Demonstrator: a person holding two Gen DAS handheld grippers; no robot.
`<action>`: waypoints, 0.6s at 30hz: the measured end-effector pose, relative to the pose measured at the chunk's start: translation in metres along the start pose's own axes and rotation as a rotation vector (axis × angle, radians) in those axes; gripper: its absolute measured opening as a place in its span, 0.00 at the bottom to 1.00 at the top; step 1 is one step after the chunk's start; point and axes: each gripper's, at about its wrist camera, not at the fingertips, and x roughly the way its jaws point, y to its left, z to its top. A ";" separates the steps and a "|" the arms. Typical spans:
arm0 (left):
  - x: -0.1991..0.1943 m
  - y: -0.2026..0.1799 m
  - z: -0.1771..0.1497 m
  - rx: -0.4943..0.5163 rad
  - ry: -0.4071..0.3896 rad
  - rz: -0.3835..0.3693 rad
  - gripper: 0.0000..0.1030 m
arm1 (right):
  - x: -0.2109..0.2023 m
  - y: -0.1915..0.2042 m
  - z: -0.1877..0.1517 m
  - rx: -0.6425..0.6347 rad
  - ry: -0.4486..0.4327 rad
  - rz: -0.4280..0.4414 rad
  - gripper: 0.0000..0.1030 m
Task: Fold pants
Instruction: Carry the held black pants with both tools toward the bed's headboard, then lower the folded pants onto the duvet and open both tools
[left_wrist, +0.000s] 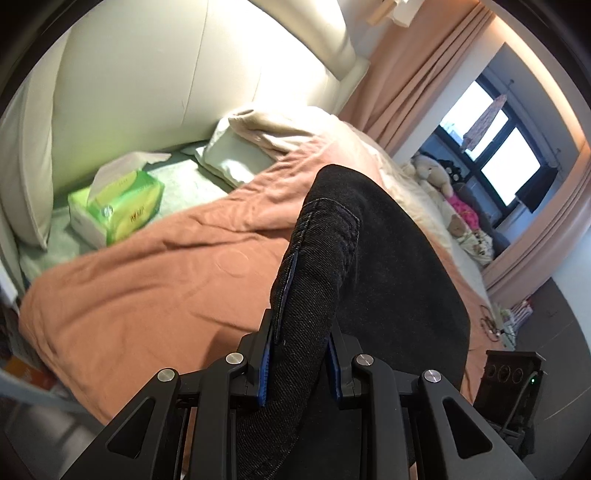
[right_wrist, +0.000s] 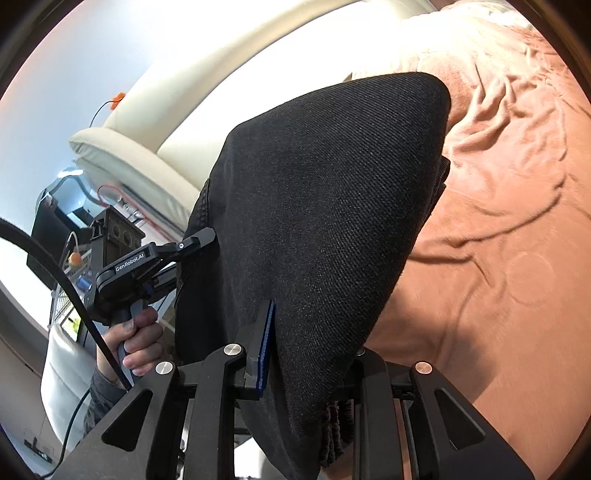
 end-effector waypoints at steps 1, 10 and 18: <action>0.005 0.004 0.006 0.000 0.004 0.008 0.25 | 0.004 -0.001 0.001 0.009 -0.003 0.007 0.19; 0.045 0.021 0.044 0.019 0.032 0.077 0.25 | 0.027 -0.002 0.005 0.076 -0.015 0.033 0.19; 0.089 0.047 0.052 -0.010 0.064 0.238 0.53 | 0.045 -0.024 -0.006 0.198 0.047 -0.102 0.36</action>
